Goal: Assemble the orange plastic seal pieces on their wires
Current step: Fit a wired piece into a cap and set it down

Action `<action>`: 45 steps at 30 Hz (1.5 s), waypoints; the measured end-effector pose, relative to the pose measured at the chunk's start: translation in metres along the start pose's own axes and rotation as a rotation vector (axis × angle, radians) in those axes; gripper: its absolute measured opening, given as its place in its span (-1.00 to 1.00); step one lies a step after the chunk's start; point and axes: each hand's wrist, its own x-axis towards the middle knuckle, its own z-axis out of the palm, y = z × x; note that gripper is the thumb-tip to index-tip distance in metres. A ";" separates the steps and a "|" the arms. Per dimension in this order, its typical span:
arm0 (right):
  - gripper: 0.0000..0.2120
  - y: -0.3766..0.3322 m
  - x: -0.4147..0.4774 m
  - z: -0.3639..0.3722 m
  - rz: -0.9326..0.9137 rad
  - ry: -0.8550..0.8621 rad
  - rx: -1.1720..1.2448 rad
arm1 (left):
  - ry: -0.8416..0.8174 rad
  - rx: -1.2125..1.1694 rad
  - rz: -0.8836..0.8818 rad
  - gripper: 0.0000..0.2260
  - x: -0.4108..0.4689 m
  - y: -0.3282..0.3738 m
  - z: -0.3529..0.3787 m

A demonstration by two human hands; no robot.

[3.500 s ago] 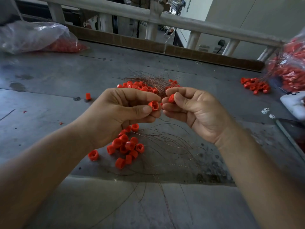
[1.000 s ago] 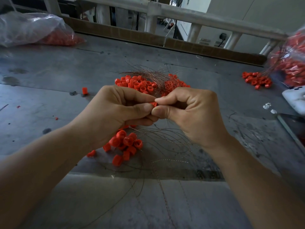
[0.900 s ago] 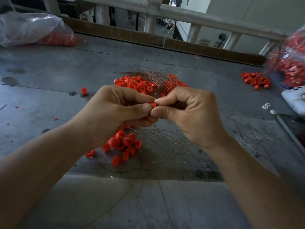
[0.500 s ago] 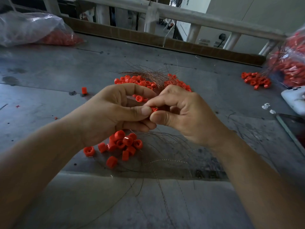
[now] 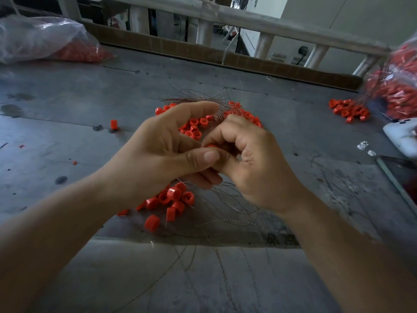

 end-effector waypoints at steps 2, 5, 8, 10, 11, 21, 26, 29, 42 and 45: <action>-0.91 -0.001 -0.001 0.001 -0.004 0.008 0.003 | -0.001 -0.003 0.004 -0.46 -0.001 0.001 0.001; -0.90 -0.001 -0.002 0.000 -0.003 0.005 0.015 | 0.006 0.000 0.003 -0.47 -0.002 0.003 0.003; -0.88 0.000 0.000 -0.002 -0.006 0.018 0.054 | 0.033 -0.013 0.006 -0.49 -0.001 0.003 0.003; -0.88 0.000 0.001 -0.002 -0.009 0.021 0.060 | 0.039 -0.037 -0.013 -0.51 0.000 0.004 0.001; -0.89 0.001 0.001 -0.002 -0.009 0.023 0.061 | 0.032 -0.049 -0.027 -0.52 0.000 0.004 0.000; -0.75 0.002 0.004 -0.010 0.115 -0.050 0.245 | 0.113 -0.222 0.013 -0.71 0.004 0.009 -0.012; -0.90 0.001 0.003 -0.011 0.122 -0.047 0.291 | 0.136 -0.321 0.044 -0.74 0.006 0.010 -0.015; -0.88 0.000 0.002 -0.012 0.146 -0.088 0.326 | 0.122 -0.372 0.051 -0.76 0.006 0.010 -0.017; -0.88 0.006 0.004 -0.020 0.129 0.105 0.122 | 0.272 -0.101 -0.030 -0.89 0.005 0.013 -0.019; -0.87 0.009 0.004 -0.021 0.158 0.049 0.029 | 0.300 0.151 -0.067 -0.75 0.005 0.012 -0.026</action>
